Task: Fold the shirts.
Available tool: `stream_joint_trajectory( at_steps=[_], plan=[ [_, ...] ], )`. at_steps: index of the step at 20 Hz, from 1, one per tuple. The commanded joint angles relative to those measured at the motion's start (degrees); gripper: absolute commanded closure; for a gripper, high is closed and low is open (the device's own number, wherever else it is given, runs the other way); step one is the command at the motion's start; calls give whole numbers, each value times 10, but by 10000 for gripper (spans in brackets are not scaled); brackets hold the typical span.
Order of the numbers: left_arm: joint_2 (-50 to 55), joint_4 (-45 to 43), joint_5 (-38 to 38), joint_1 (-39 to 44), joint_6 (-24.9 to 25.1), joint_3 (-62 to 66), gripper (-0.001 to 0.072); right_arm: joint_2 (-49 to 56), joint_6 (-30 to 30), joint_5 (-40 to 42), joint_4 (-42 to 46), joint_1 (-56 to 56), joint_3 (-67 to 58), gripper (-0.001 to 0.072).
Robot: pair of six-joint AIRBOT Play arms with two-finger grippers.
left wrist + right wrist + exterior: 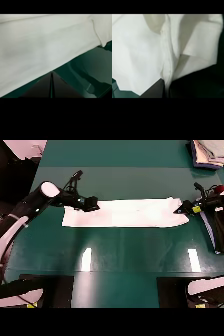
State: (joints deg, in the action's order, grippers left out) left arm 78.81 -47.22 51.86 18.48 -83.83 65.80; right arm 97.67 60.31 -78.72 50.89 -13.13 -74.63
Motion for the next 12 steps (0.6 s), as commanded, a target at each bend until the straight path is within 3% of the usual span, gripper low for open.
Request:
stream_joint_trajectory(
  at_steps=[1,6,12],
  plan=[
    [78,1,21,33,-2,85,684,-48,-4,-14,-4,19,-1,700],
    [250,0,49,78,-6,257,684,-136,78,-73,-4,69,-89,700],
    [373,1,72,99,-49,376,684,-151,147,-114,-3,187,-229,701]
  ],
)
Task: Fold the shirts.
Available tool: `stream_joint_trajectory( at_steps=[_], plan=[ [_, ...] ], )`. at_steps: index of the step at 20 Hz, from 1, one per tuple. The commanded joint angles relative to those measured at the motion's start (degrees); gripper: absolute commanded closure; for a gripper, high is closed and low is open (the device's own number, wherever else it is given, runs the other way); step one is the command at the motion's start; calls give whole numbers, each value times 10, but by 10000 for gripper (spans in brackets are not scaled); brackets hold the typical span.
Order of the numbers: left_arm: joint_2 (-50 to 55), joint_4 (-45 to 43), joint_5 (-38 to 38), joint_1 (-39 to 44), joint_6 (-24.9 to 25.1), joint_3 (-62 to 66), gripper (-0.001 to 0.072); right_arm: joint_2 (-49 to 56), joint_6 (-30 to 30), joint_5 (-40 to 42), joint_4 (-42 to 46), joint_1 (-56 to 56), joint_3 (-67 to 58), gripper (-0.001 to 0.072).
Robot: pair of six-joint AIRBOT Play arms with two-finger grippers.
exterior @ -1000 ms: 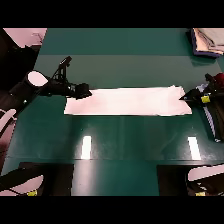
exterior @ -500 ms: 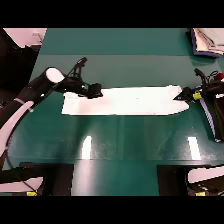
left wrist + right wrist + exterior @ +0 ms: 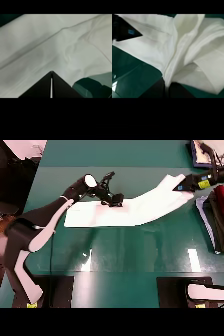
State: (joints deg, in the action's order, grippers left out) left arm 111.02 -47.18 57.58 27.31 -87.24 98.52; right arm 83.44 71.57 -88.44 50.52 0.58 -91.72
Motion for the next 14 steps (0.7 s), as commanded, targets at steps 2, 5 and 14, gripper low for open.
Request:
stream_joint_trajectory(
  at_steps=[2,5,14],
  plan=[
    [57,-1,13,15,-14,50,684,-8,42,-11,2,81,-87,701],
    [57,-8,16,15,-13,50,684,-8,47,-4,2,114,-115,700],
    [29,-103,70,13,-8,61,685,-6,49,47,1,169,-145,701]
  ],
)
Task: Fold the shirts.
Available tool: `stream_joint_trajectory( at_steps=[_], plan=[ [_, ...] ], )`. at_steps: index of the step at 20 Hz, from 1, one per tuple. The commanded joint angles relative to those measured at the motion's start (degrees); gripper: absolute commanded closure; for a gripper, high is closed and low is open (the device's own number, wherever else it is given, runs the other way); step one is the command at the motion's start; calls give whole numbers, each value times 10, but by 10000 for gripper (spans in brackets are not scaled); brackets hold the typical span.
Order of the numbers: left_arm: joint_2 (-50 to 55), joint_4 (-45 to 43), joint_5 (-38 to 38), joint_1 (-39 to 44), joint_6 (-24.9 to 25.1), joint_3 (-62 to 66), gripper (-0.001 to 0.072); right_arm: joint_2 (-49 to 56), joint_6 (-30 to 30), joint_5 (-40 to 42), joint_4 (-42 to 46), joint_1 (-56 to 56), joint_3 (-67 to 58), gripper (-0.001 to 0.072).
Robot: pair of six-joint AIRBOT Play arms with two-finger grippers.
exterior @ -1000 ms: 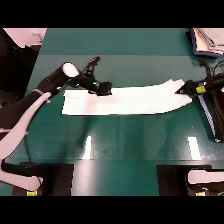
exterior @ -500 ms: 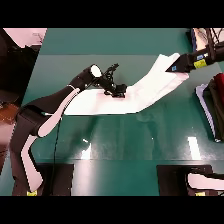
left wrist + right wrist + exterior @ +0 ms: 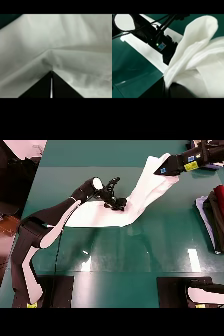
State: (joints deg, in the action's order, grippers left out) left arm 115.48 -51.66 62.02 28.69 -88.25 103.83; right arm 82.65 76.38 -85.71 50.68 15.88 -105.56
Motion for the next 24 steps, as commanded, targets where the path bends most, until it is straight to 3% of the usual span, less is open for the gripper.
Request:
stream_joint_trajectory(
  at_steps=[1,4,10,14,18,20,21,22,23,24],
  plan=[
    [-31,-84,31,-3,4,11,684,3,1,22,-1,21,-6,701],
    [-88,-103,55,-47,26,12,684,5,-11,33,0,47,-6,701],
    [-223,-113,139,-216,46,12,683,26,-34,113,-1,129,-6,700],
    [-302,-124,174,-302,47,12,684,96,-46,179,-2,200,-7,699],
    [-351,-124,182,-348,47,12,684,188,-131,260,-49,287,-7,697],
    [-360,-127,182,-350,47,12,683,244,-139,300,-65,325,-35,696],
    [-360,-125,185,-350,47,12,683,276,-151,312,-69,342,-68,658],
    [-360,-125,189,-350,47,12,683,308,-156,334,-79,359,-109,422],
    [-360,-125,195,-350,47,12,683,334,-156,358,-92,372,-148,235],
    [-360,-125,203,-350,47,12,683,343,-156,376,-107,378,-163,111]
  ],
)
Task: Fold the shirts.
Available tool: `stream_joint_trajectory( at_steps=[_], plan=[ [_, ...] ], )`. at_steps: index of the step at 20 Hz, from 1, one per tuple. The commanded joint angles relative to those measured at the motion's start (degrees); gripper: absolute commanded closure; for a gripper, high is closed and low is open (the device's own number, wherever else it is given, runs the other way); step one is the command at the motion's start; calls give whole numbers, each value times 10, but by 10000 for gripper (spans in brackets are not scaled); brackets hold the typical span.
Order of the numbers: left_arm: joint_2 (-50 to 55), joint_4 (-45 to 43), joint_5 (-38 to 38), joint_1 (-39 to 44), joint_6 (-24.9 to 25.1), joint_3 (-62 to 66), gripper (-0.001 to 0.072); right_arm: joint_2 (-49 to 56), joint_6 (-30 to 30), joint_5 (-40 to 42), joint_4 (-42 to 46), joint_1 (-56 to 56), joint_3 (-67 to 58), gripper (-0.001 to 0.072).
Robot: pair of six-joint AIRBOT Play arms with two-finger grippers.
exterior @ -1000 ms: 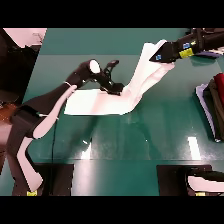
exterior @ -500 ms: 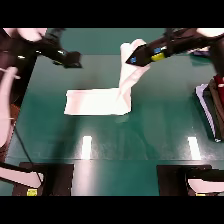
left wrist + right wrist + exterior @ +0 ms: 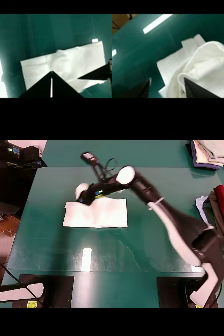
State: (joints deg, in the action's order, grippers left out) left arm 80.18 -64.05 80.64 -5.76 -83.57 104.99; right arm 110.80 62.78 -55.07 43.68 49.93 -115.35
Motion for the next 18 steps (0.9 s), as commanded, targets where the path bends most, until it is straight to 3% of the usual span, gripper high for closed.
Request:
stream_joint_trajectory(
  at_steps=[1,3,6,9,14,16,18],
  plan=[
    [-7,-3,27,-6,1,1,683,53,-20,73,-31,37,-57,85],
    [-7,-4,43,-6,11,1,683,2,-19,52,-29,13,16,88],
    [-7,-3,44,-6,11,0,683,-71,-15,-56,-30,-72,127,123],
    [-7,-2,38,-6,11,0,683,-129,27,-110,-30,-189,256,128],
    [-7,0,13,-6,11,0,683,-178,68,-83,-40,-329,450,127],
    [-6,0,3,-4,11,0,683,-171,67,-68,-70,-341,488,49],
    [-5,2,3,-4,11,0,683,-149,66,-58,-96,-331,491,49]
  ],
)
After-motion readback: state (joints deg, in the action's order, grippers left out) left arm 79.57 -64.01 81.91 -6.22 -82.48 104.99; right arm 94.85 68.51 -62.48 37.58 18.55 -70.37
